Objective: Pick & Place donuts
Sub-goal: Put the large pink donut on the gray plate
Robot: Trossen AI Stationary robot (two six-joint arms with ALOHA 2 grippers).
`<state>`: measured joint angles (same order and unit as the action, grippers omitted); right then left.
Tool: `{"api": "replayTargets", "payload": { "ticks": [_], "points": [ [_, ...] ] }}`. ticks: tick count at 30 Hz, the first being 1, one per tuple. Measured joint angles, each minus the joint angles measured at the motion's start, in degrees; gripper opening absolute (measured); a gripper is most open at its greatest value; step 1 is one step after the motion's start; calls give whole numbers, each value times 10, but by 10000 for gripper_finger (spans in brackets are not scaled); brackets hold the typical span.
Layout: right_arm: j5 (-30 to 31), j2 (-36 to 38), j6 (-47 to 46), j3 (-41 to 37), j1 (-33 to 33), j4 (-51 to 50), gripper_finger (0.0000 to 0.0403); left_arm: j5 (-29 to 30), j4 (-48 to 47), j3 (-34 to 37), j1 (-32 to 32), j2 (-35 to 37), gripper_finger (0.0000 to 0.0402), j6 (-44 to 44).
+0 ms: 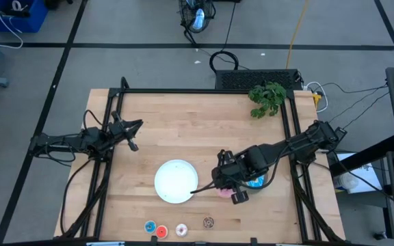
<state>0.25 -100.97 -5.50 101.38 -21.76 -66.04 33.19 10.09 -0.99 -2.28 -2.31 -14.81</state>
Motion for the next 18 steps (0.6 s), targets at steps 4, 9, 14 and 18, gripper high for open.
{"api": "replayTargets", "payload": {
  "ticks": [4,9,14,18],
  "points": [
    [0,0,0,0,0,0,13,0,0,0,0,0,42,0],
    [0,0,2,0,0,1,13,0,0,0,0,0,42,0],
    [29,2,6,-51,0,42,13,0,0,0,0,0,42,-1],
    [28,3,18,-128,5,98,13,0,0,0,0,0,42,-12]
  ]
}}
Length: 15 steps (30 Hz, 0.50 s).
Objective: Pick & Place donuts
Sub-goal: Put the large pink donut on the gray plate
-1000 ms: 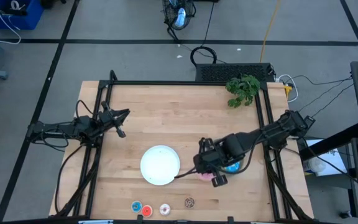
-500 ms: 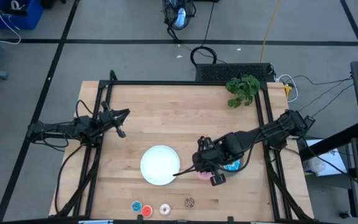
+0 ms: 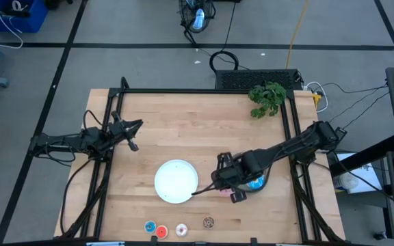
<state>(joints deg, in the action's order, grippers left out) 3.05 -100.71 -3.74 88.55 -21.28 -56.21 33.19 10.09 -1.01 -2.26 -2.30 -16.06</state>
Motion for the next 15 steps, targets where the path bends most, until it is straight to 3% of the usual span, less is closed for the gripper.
{"api": "replayTargets", "payload": {
  "ticks": [6,15],
  "points": [
    [-9,0,-1,-92,19,56,13,0,0,0,0,0,42,-9],
    [-18,9,3,-158,49,81,13,0,1,0,0,0,42,-13]
  ]
}}
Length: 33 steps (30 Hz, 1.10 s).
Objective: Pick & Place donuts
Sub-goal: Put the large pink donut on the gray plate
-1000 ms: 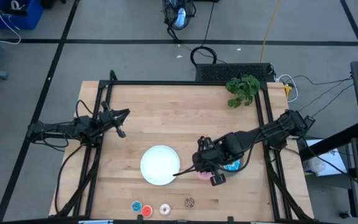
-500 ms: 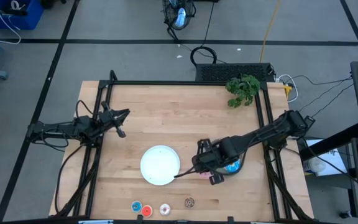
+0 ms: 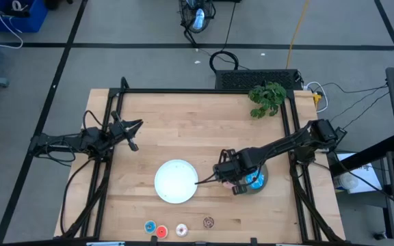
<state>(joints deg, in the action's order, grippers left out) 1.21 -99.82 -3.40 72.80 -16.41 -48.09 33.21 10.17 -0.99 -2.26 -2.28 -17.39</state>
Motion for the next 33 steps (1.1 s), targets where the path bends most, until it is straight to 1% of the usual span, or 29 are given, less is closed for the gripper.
{"api": "replayTargets", "payload": {
  "ticks": [4,11,13,18,23,27,30,33],
  "points": [
    [-26,35,-3,-38,12,27,13,0,0,0,0,0,42,-2],
    [-30,119,-54,-135,30,126,13,0,0,0,0,0,42,-5],
    [-30,128,-63,-158,30,145,13,0,1,0,0,0,42,-5],
    [-30,128,-85,-202,29,148,13,0,4,0,0,0,42,-3],
    [-30,128,-91,-217,30,167,13,0,4,0,0,0,42,-3],
    [-29,128,-77,-216,30,168,19,0,4,0,0,0,42,-3],
    [-29,128,-66,-216,30,166,34,0,4,0,0,0,42,-3],
    [-28,128,-64,-216,30,162,60,0,4,0,0,0,42,-3]
  ]
}}
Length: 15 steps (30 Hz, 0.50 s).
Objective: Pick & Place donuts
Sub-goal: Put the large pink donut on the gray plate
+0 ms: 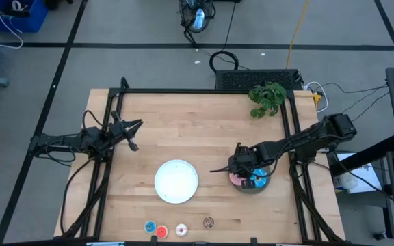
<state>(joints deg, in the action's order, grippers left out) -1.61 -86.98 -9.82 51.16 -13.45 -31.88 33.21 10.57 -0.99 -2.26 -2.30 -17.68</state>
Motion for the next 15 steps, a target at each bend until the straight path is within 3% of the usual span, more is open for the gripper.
{"api": "replayTargets", "payload": {
  "ticks": [10,15],
  "points": [
    [2,0,0,0,0,-3,175,0,0,0,0,0,42,1],
    [5,0,0,16,0,-35,212,0,0,0,0,0,42,-5]
  ]
}}
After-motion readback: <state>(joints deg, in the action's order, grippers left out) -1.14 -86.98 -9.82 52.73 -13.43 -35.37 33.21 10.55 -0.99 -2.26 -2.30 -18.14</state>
